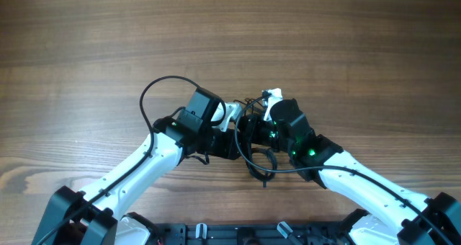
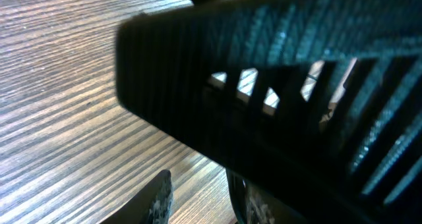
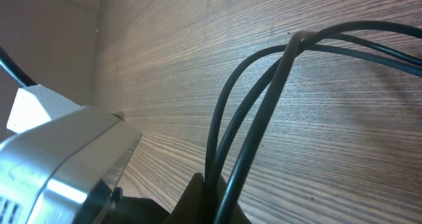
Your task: Untangle cables
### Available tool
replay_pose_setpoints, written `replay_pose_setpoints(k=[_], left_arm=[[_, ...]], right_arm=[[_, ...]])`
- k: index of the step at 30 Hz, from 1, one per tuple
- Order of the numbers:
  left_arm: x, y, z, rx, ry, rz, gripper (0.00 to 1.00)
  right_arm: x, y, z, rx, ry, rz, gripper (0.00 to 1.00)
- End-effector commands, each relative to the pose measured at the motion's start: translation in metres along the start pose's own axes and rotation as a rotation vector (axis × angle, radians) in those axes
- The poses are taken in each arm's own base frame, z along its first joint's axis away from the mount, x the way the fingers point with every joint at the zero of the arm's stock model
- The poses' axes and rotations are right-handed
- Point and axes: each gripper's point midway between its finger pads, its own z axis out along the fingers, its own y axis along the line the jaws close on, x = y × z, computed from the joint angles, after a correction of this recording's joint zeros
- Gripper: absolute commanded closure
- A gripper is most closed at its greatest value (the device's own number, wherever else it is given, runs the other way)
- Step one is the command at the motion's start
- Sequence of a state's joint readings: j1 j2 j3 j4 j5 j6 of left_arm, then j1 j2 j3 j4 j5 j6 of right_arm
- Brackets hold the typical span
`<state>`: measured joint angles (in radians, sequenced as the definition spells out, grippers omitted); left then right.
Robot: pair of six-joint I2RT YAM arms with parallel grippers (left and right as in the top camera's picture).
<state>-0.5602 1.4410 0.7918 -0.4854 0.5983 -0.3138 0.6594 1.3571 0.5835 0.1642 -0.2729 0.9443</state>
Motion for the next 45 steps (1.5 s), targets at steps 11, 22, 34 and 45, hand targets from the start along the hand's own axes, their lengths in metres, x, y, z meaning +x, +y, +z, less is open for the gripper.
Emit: replay_pose_setpoints(k=[11, 22, 34, 45], left_arm=[[0.004, -0.038, -0.004, 0.245, 0.038, 0.107, 0.56], [0.002, -0.040, -0.005, 0.257, 0.032, 0.115, 0.36], [-0.015, -0.040, -0.004, 0.240, 0.017, -0.324, 0.28], [-0.023, -0.021, -0.001, 0.144, -0.045, -0.396, 0.46]], right_arm=[[-0.009, -0.001, -0.005, -0.006, -0.023, 0.016, 0.96], [-0.015, 0.011, -0.008, -0.087, -0.004, 0.040, 0.96], [-0.017, 0.017, -0.009, -0.114, -0.004, 0.108, 0.96], [-0.007, 0.024, -0.010, -0.150, 0.054, 0.101, 0.96]])
